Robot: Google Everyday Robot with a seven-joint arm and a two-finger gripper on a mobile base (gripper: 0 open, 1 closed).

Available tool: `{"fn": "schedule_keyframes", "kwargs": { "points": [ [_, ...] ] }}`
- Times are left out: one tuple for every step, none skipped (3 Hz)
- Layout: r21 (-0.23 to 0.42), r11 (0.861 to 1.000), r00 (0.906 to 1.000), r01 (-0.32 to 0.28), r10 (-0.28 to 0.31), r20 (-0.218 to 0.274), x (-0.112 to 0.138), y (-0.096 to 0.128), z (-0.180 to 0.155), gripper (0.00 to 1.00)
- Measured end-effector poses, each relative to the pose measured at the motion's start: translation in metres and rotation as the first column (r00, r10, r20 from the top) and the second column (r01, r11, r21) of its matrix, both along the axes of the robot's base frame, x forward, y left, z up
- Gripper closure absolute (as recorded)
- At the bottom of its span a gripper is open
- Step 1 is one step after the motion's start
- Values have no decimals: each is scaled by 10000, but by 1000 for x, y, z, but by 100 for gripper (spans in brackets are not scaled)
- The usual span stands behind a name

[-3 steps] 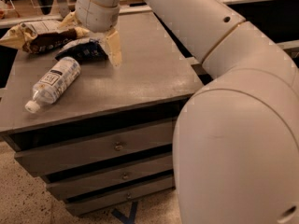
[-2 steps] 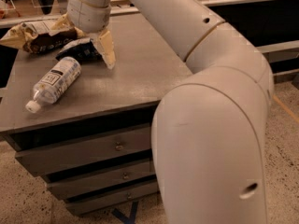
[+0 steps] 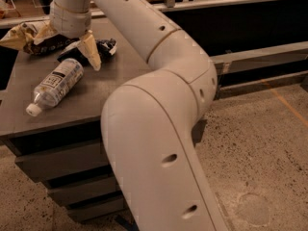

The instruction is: Place blue plastic bottle upright

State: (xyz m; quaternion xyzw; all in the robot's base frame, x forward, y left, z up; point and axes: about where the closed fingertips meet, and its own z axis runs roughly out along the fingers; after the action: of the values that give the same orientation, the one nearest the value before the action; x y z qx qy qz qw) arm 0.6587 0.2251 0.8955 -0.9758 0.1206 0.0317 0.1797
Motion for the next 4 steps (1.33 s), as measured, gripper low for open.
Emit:
{"fn": "schedule_keyframes", "kwargs": {
  "points": [
    [-127, 9998, 9997, 127, -130, -218, 4, 34, -13, 0],
    [-363, 9992, 9995, 192, -201, -258, -1, 65, -16, 0],
    [-671, 9971, 9989, 346, -366, -281, -10, 83, -16, 0],
    [-908, 9941, 9967, 591, -639, -502, -19, 77, -15, 0]
  ]
}}
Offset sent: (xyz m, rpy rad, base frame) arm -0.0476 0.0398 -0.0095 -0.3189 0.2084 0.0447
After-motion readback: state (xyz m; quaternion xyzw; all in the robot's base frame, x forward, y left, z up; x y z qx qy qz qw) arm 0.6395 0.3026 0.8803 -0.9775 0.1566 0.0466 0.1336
